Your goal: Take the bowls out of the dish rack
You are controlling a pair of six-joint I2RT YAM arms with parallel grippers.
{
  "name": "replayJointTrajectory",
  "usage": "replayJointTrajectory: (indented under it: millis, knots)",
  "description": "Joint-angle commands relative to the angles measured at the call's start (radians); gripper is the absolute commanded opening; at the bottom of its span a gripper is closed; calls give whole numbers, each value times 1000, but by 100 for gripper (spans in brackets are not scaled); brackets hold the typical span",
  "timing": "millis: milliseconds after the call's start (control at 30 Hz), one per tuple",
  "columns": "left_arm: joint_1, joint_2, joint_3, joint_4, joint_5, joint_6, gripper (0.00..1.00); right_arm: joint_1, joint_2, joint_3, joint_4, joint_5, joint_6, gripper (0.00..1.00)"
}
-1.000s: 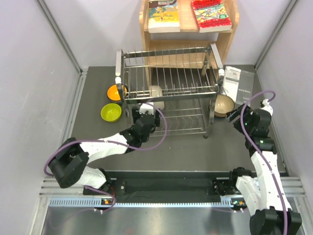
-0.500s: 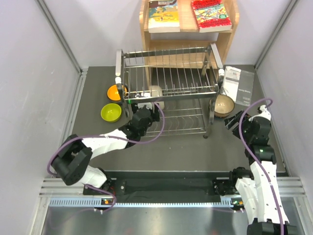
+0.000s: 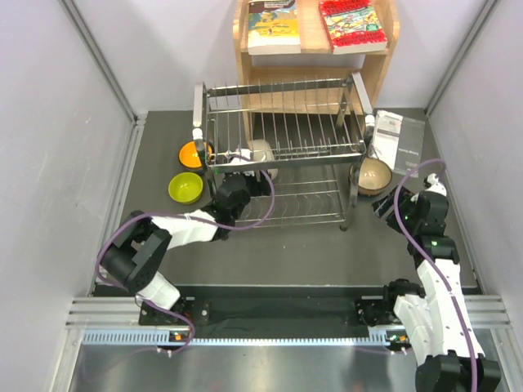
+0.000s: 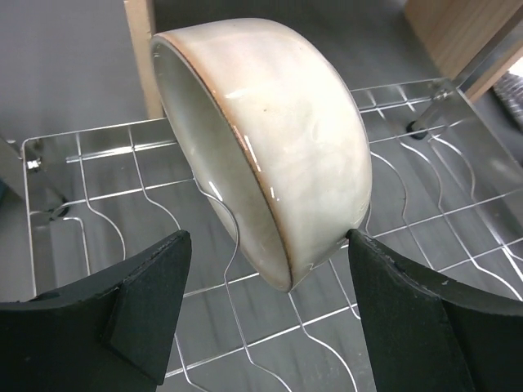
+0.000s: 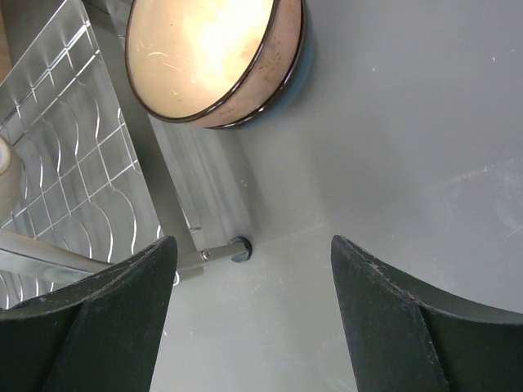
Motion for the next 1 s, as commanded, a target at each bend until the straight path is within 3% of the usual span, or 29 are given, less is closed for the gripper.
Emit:
replayJointTrajectory:
  millis: [0,467,967]
  knots:
    - [58,17,-43,179,72,-26,81,-12,18,-9,38,-1,-20,75]
    - [76,-46,-63,195,251,-57,80,-12,47,-34,66,-13,-17,75]
    - [129,142,-11,396,434,-129,75,-12,84,-34,76,-8,-30,74]
